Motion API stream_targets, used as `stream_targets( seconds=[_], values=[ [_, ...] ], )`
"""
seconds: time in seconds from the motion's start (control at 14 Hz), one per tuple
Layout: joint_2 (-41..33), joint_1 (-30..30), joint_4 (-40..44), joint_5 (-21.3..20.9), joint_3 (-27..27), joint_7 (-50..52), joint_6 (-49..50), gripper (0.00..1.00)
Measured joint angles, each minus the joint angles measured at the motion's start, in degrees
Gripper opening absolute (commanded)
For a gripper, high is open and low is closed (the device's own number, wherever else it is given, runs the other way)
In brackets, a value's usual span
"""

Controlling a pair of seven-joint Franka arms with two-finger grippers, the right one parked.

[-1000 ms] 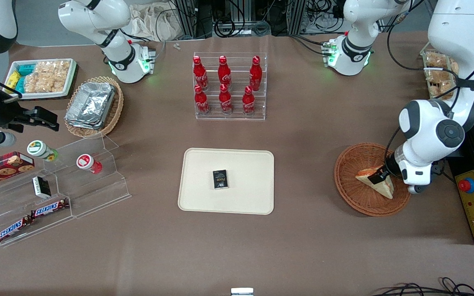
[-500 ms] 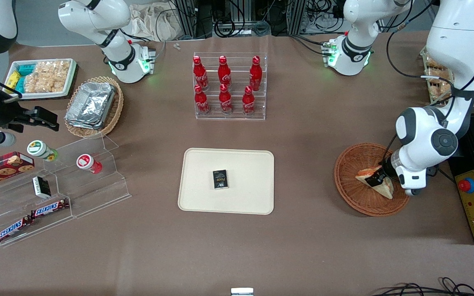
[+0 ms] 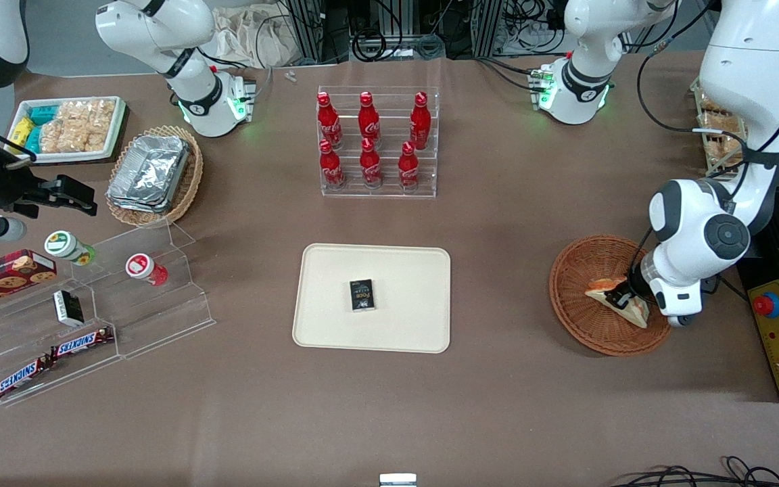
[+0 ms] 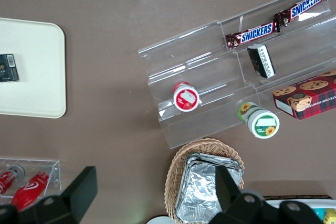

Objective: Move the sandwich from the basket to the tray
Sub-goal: 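Lift the sandwich out of the basket with the left gripper, then carry the sandwich to the cream tray and release it beside the tissue pack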

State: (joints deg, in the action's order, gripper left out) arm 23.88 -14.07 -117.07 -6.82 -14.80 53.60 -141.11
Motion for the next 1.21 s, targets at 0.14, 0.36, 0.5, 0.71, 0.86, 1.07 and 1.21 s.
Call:
stream_targets(
  seconds=[0.14,0.36,0.5,0.71,0.86,1.07,1.21],
  values=[
    [-0.13,-0.01,4.11,-0.02,-0.86,0.0,6.13,0.0],
    [-0.46,0.01,15.84,-0.4,-4.81,0.0,22.95,0.0],
    [-0.74,0.13,23.58,-1.79,-8.93,-0.3,32.36,0.0],
    [-0.77,1.56,29.68,-5.19,-16.31,-0.94,39.79,0.0],
    [-0.16,5.52,30.33,-5.95,-18.67,-1.21,40.2,0.0],
    [4.86,14.94,31.89,-9.79,-18.92,-1.95,39.96,0.0],
    [10.45,19.23,34.95,-10.7,-18.83,-3.19,39.68,0.0]
  ],
)
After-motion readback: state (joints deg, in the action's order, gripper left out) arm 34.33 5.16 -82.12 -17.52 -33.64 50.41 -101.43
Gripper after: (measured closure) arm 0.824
